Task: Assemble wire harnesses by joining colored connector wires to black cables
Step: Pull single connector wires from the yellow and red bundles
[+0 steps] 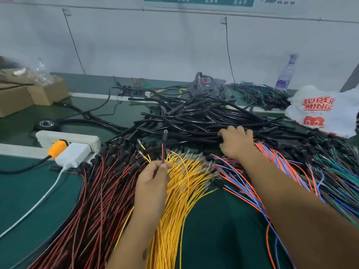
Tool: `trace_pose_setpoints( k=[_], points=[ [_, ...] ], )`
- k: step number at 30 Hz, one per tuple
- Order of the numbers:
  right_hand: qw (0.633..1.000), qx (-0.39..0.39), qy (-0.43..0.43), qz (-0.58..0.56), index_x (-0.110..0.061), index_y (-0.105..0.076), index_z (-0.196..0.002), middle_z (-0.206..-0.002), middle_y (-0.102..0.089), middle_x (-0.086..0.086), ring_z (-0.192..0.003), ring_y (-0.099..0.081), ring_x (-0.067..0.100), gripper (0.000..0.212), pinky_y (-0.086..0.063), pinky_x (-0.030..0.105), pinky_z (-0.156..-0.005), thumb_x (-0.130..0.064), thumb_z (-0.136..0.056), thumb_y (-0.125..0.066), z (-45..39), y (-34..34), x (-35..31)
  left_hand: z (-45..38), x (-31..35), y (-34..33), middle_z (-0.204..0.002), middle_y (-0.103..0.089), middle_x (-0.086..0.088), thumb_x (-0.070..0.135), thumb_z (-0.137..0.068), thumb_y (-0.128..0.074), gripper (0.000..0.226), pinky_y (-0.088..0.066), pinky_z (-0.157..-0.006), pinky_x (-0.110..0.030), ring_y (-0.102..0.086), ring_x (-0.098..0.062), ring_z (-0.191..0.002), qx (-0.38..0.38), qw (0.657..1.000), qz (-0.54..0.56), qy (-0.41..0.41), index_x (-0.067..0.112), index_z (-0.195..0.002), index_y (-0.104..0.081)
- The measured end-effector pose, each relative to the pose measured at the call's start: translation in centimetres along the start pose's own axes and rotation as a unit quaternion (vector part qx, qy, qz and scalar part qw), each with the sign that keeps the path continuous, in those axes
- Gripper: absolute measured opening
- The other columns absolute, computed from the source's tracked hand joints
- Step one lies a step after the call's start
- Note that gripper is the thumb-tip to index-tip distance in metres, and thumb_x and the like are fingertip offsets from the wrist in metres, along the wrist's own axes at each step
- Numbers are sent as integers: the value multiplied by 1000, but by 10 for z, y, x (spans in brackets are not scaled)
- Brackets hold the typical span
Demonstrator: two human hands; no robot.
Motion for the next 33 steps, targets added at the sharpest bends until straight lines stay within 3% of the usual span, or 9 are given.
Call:
trace_pose_setpoints(
  k=[5, 8, 11, 15, 20, 23, 26, 30, 33],
  points=[
    [979, 196, 58, -12, -14, -57, -113, -114, -56, 13, -107, -55, 36, 21, -40, 40, -80, -23, -94, -53, 20, 45, -10, 2, 2, -2, -53, -37, 9, 26, -99, -45, 24, -24, -39, -20, -26, -7, -43, -1, 1000, -10, 3, 25, -88, -65],
    [962, 264, 65, -12, -12, -53, -111, -102, -61, 15, -92, -61, 39, 18, -34, 37, -63, -18, -94, -51, 42, 71, -5, 6, 6, -4, -53, -36, 10, 30, -98, -46, 20, -24, -40, -20, -26, -6, -41, -8, 997, -70, -31, 24, -85, -60],
    [978, 207, 19, 12, -11, -52, -109, -104, -62, 15, -95, -61, 39, 18, -38, 37, -64, -16, -92, -53, 64, 74, 11, 11, 10, -8, -48, -37, 12, 30, -97, -47, 24, -22, -36, -16, -25, -4, -37, -15, 992, -110, -66, 19, -78, -54],
    [986, 143, -29, 85, -10, -54, -121, -121, -53, 18, -115, -48, 37, 34, -38, 43, -92, -21, -89, -54, 102, 58, 17, 9, 13, -7, -50, -46, 10, 25, -96, -46, 24, -24, -41, -21, -29, -6, -37, -6, 991, -120, -59, 14, -78, -58],
    [948, 172, 69, -257, -17, -67, -109, -105, -61, 12, -101, -54, 32, 25, -42, 43, -88, -23, -88, -56, 177, 34, -65, 13, 17, -8, -79, -64, -1, 20, -94, -51, 11, -38, -57, -29, -52, -11, -60, 6, 973, -210, -97, 16, -91, -61],
    [933, 121, 52, -335, -20, -67, -105, -105, -60, 5, -103, -52, 26, 21, -40, 41, -91, -24, -89, -55, 212, 2, -87, 19, 18, -20, -103, -64, -3, 25, -88, -58, 20, -42, -78, -33, -59, -22, -95, -15, 895, -419, -151, 19, -107, -63],
    [911, 91, 5, -403, -18, -70, -102, -105, -61, 4, -103, -52, 25, 20, -39, 39, -94, -19, -90, -54, 218, -15, -72, 24, 15, -27, -112, -57, -5, 31, -89, -58, 25, -46, -79, -34, -59, -25, -102, -19, 844, -512, -162, 22, -111, -65],
    [838, 102, -39, -534, -18, -69, -93, -96, -62, 1, -95, -57, 17, 15, -43, 33, -90, -11, -88, -57, 224, -18, -56, 26, 21, -26, -100, -62, -2, 28, -90, -58, 11, -43, -71, -31, -60, -24, -92, 0, 857, -490, -160, 21, -91, -67],
    [786, 110, -62, -605, -20, -67, -87, -89, -64, -1, -84, -58, 13, 14, -45, 27, -80, -10, -89, -57, 227, -19, -55, 33, 29, -24, -93, -64, -1, 24, -92, -58, 14, -43, -74, -31, -58, -21, -88, 12, 900, -401, -169, 15, -89, -68]
  ],
)
Point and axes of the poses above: each hand's wrist, its own z-axis away from the middle knuckle, its own y-axis out of the back of the hand, x = y × z, the point moved 4 cm from there along -z, towards the middle knuckle
